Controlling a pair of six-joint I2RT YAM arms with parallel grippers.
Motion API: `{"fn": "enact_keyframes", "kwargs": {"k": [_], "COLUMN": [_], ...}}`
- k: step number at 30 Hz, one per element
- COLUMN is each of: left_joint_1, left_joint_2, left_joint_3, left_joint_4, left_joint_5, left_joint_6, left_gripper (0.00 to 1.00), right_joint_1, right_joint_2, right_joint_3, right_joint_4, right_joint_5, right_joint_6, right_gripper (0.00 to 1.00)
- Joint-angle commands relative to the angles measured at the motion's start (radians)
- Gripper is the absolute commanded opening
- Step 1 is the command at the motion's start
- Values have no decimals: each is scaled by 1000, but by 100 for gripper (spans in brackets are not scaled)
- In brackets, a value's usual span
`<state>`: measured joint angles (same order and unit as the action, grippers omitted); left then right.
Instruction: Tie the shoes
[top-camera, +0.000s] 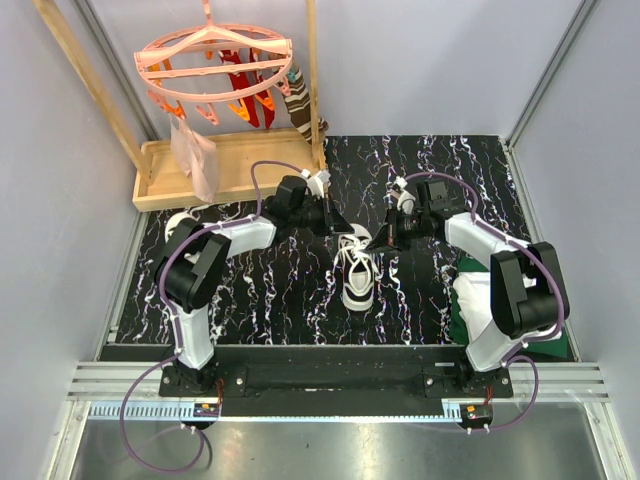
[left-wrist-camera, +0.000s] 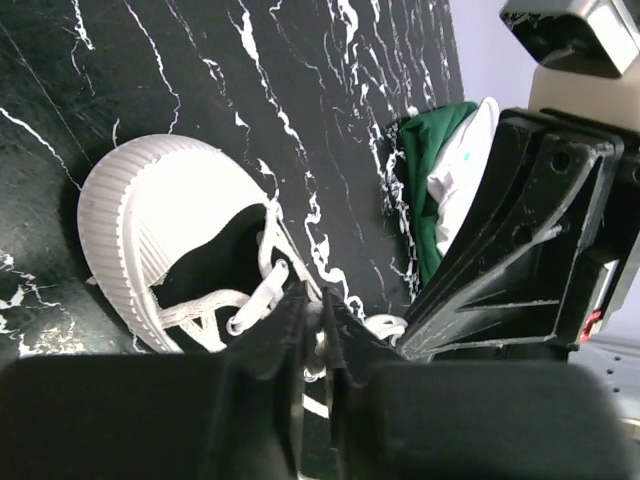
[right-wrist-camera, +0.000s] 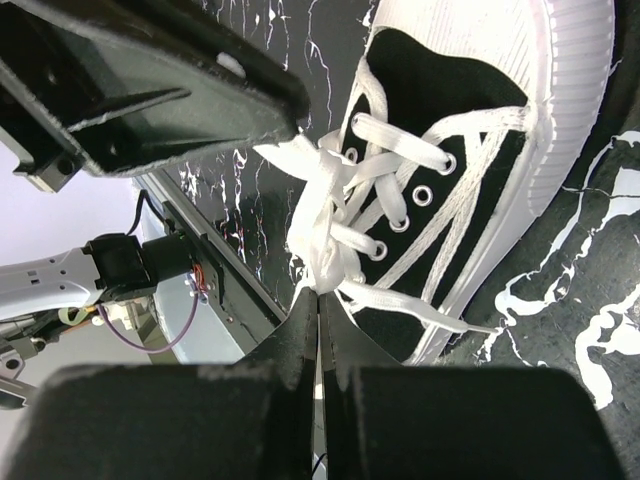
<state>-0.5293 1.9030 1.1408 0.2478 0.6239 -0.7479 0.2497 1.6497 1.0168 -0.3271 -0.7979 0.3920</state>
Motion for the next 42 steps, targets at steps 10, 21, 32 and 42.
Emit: {"fn": "enact_keyframes", "kwargs": {"k": [10, 21, 32, 42], "left_joint_1": [45, 51, 68, 87], "left_joint_2": [-61, -143, -142, -130], "left_joint_3": [-53, -118, -135, -142], "left_joint_4": [13, -31, -59, -71], "left_joint_5": [43, 51, 34, 14], "left_joint_6": [48, 150, 177, 197], "left_gripper": [0, 0, 0, 0], "right_joint_1": [-30, -78, -127, -159], "right_joint_2": [-113, -188, -180, -162], "right_joint_3": [-18, -76, -89, -98], "right_joint_4": [-92, -173, -205, -227], "right_joint_5": [46, 77, 121, 152], "right_joint_6": [-70, -117, -153, -176], "right_gripper": [0, 0, 0, 0]}}
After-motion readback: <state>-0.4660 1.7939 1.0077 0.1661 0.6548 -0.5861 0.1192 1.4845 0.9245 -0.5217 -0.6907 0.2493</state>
